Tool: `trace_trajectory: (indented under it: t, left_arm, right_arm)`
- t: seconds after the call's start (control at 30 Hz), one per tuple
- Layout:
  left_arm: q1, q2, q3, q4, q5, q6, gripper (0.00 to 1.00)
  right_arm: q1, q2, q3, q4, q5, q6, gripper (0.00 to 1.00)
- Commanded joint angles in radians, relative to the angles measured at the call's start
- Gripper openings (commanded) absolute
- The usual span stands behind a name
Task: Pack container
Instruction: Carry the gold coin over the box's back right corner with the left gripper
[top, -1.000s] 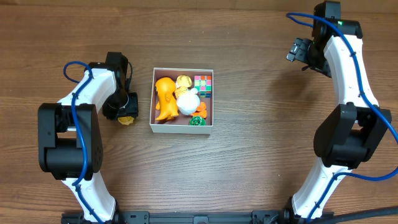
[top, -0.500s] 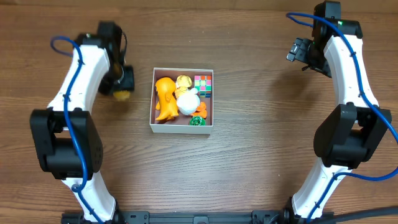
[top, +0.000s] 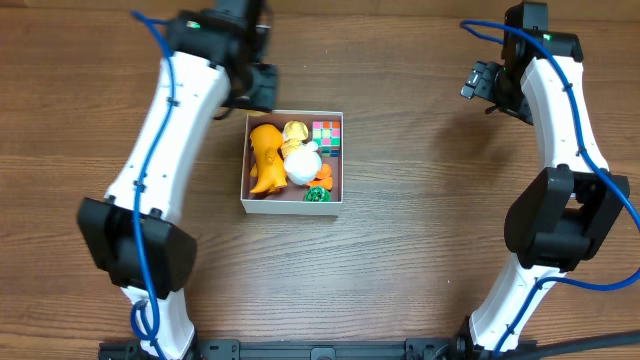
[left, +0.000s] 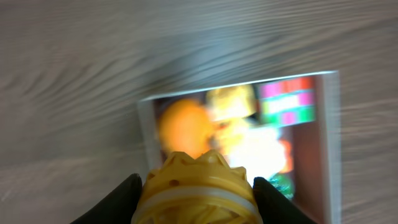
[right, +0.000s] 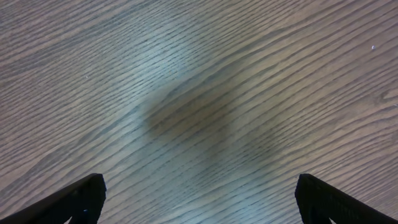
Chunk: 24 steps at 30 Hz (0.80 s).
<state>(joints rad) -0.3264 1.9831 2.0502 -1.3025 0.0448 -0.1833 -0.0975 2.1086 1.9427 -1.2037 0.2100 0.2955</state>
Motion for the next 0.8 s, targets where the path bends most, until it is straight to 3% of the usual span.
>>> trace_trajectory:
  t: [0.0, 0.27, 0.77]
  left_arm:
    - [-0.103, 0.006, 0.014, 0.06, 0.034, -0.026, 0.46]
    - [-0.193, 0.017, -0.045, 0.212, 0.034, -0.027, 0.5]
    - [-0.207, 0.174, -0.107, 0.202, 0.087, -0.035, 0.5]
  right_arm:
    - [-0.005, -0.006, 0.0, 0.006, 0.014, 0.012, 1.0]
    - [-0.005, -0.006, 0.0, 0.006, 0.014, 0.012, 1.0]
    - [-0.005, -0.006, 0.0, 0.006, 0.014, 0.012, 1.0]
